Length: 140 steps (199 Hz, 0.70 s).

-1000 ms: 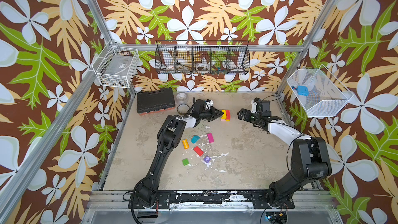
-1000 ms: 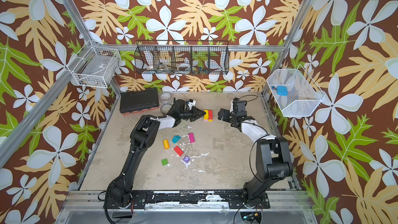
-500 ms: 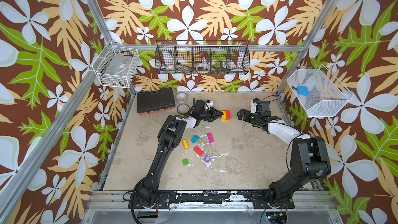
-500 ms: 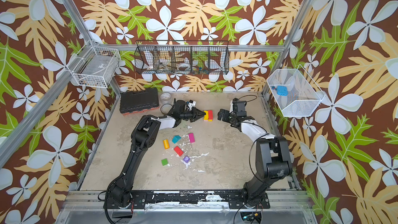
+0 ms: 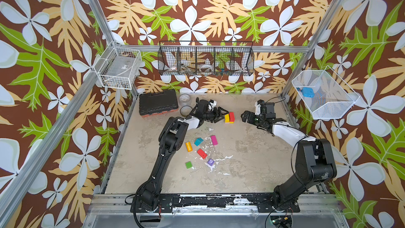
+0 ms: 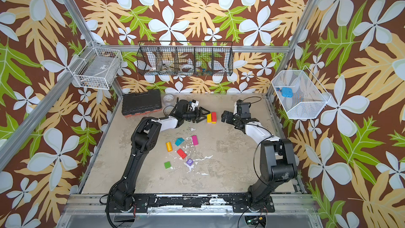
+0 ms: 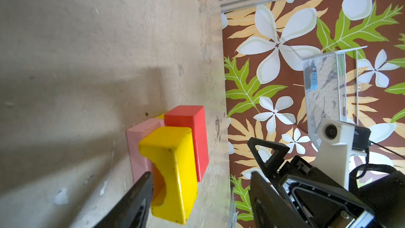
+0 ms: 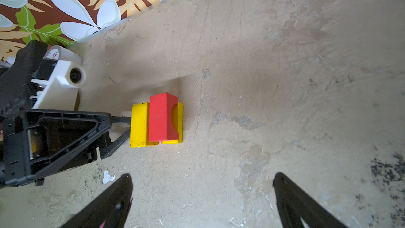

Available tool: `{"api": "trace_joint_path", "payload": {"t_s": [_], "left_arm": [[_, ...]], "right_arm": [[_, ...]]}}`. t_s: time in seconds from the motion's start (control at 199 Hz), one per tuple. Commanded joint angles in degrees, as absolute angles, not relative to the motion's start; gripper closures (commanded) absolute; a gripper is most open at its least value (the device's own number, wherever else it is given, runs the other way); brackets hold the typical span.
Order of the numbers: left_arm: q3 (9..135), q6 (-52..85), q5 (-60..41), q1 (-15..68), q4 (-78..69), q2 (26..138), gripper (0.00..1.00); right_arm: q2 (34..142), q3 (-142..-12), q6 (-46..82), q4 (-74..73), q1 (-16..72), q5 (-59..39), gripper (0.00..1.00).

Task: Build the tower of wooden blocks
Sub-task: 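Lower the yellow arch block against the pink block beside the red block, then open the left gripper to release the yellow block while the right gripper approaches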

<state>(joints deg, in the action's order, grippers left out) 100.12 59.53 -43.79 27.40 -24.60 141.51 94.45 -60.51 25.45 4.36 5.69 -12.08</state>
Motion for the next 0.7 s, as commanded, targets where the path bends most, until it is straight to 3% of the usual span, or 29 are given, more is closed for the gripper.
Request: {"api": "trace_joint_path", "payload": {"t_s": [0.0, 0.06, 0.261, 0.361, 0.467, 0.698], "left_arm": [[99.3, 53.0, -42.2, 27.3, -19.6, 137.9, 0.17], [98.1, 50.3, -40.9, 27.3, -17.0, 135.1, 0.07], [93.2, 42.4, -36.3, 26.5, -11.5, 125.5, 0.05], [89.5, 40.0, -33.9, 25.1, -11.0, 121.6, 0.13], [87.0, 37.7, -30.8, 23.4, -9.3, 119.1, 0.39], [84.6, 32.3, -21.3, 22.9, -4.3, 117.3, 0.4]], "right_arm": [[94.2, -60.3, 25.2, 3.4, 5.7, -13.5, 0.0], [94.0, -60.0, 25.1, 2.8, 5.7, -14.2, 0.0], [93.7, -59.6, 24.9, 2.1, 5.7, -14.7, 0.0], [94.2, -59.9, 24.9, 2.4, 5.8, -14.7, 0.0], [95.2, -60.4, 25.0, 2.8, 5.8, -14.9, 0.0], [99.7, -63.1, 25.1, 4.1, 5.7, -16.1, 0.0]]}}
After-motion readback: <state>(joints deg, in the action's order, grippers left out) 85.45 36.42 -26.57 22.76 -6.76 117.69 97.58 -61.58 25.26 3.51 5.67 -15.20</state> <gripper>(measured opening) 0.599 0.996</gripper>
